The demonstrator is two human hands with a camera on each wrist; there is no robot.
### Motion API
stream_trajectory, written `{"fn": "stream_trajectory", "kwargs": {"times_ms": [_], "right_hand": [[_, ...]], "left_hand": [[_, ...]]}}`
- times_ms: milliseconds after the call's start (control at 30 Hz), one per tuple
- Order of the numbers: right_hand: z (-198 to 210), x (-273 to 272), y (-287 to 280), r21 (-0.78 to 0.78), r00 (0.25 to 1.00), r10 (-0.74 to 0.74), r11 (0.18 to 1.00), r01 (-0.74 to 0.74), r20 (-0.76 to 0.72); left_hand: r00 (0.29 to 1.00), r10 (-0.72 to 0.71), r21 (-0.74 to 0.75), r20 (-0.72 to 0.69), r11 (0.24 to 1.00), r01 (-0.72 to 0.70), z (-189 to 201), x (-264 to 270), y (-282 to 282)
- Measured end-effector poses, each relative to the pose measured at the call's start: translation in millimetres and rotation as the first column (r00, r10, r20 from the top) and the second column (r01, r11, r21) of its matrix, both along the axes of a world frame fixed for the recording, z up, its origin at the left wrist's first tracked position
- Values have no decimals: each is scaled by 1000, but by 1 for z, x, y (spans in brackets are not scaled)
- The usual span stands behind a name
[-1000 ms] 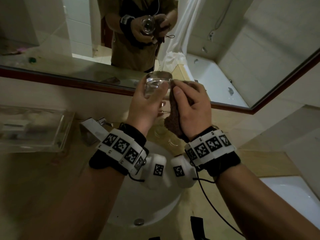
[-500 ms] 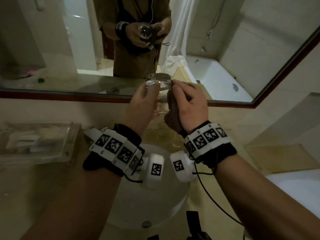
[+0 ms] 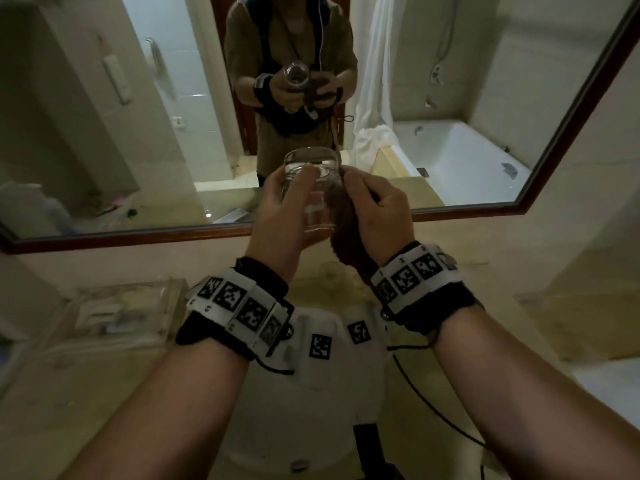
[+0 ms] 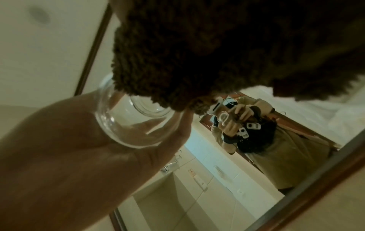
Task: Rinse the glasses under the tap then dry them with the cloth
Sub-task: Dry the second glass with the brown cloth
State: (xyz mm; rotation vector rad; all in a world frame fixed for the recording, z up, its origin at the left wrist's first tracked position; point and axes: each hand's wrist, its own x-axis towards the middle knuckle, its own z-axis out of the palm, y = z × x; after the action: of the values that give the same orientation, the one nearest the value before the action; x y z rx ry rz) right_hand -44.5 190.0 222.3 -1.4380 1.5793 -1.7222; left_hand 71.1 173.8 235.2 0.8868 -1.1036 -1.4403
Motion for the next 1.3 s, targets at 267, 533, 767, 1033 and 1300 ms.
{"fn": "stream_trajectory", "kwargs": {"times_ms": [267, 533, 767, 1033, 1300], "right_hand": [[10, -25, 7, -35, 999, -15, 999, 14, -30], [17, -20, 11, -159, 978, 1, 987, -35, -210], [16, -8, -6, -29, 994, 101, 994, -102, -40], [16, 35, -2, -132, 934, -45, 991, -2, -355], [-2, 49, -11, 31, 979, -61, 997, 68, -194]], "left_hand": [[987, -35, -51, 159, 998, 44, 28, -20, 16], [976, 144, -1, 161, 989, -146, 29, -23, 18], [999, 49, 11, -24, 999, -48, 22, -4, 13], [987, 54, 22, -150, 998, -51, -3, 33, -10], [977, -84, 4, -196, 996, 86, -30, 45, -16]]}}
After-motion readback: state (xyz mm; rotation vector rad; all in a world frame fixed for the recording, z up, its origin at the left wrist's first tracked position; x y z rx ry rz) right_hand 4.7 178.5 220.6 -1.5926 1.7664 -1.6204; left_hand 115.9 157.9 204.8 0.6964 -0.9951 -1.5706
